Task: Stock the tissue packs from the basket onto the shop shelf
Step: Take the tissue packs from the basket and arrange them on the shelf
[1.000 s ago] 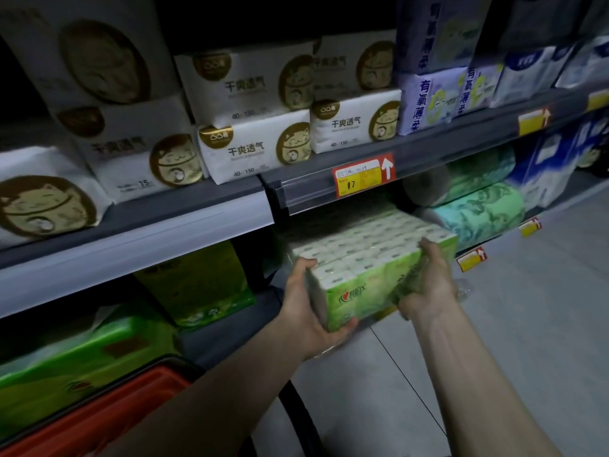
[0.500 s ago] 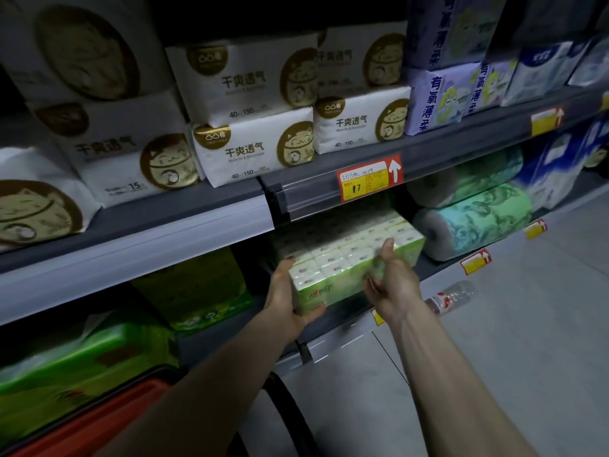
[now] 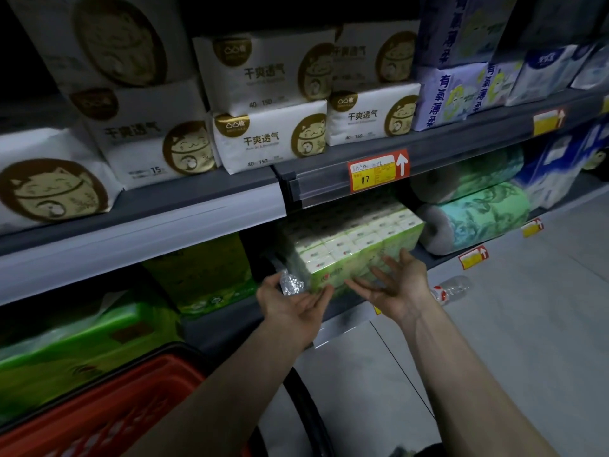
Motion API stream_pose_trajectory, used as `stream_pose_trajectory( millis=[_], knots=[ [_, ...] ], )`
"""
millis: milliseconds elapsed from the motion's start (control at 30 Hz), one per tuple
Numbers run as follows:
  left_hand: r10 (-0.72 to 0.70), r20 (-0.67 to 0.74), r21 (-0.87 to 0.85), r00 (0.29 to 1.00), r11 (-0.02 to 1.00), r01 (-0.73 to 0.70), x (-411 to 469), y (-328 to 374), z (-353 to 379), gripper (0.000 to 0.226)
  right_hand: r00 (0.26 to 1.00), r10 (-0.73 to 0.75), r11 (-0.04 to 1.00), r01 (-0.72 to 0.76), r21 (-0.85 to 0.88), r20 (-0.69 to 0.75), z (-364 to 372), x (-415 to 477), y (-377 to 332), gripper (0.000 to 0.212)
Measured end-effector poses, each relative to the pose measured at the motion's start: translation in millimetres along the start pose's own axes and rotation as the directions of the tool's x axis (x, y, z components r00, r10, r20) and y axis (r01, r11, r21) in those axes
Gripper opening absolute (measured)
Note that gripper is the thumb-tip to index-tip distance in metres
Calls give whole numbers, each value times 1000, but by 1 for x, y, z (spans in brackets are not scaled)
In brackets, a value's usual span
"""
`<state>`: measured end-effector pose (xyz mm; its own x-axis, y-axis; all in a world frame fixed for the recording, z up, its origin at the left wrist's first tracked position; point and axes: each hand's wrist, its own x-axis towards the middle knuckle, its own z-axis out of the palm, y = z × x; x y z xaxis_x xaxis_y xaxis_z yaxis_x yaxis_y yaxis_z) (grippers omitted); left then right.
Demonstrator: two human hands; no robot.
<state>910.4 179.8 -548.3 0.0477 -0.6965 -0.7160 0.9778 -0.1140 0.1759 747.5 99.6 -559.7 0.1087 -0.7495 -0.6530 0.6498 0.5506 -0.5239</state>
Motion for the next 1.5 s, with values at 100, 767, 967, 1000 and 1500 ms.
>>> stream_pose_trajectory(
  millis=[100,767,967,1000,1500],
  knots=[
    [11,-13,-44,1000,999,-11,9,7,0,78,999,-21,1000,20,17,42,6,-4,4,51],
    [-34,144,192,989,981,5,-59,30,-7,77,994,-88,991,80,-110,-68,45,-24,43,41],
    [81,232,313,969,937,-153,-130,53,-38,59,993,-47,942,82,-324,112,69,-80,73,34],
    [107,219,353,970,918,-181,-143,57,-48,54,984,-26,922,91,-378,174,74,-93,81,34],
    [465,109,581,879,688,-436,-349,144,-252,37,592,435,167,688,-706,679,88,-282,200,23]
  ],
)
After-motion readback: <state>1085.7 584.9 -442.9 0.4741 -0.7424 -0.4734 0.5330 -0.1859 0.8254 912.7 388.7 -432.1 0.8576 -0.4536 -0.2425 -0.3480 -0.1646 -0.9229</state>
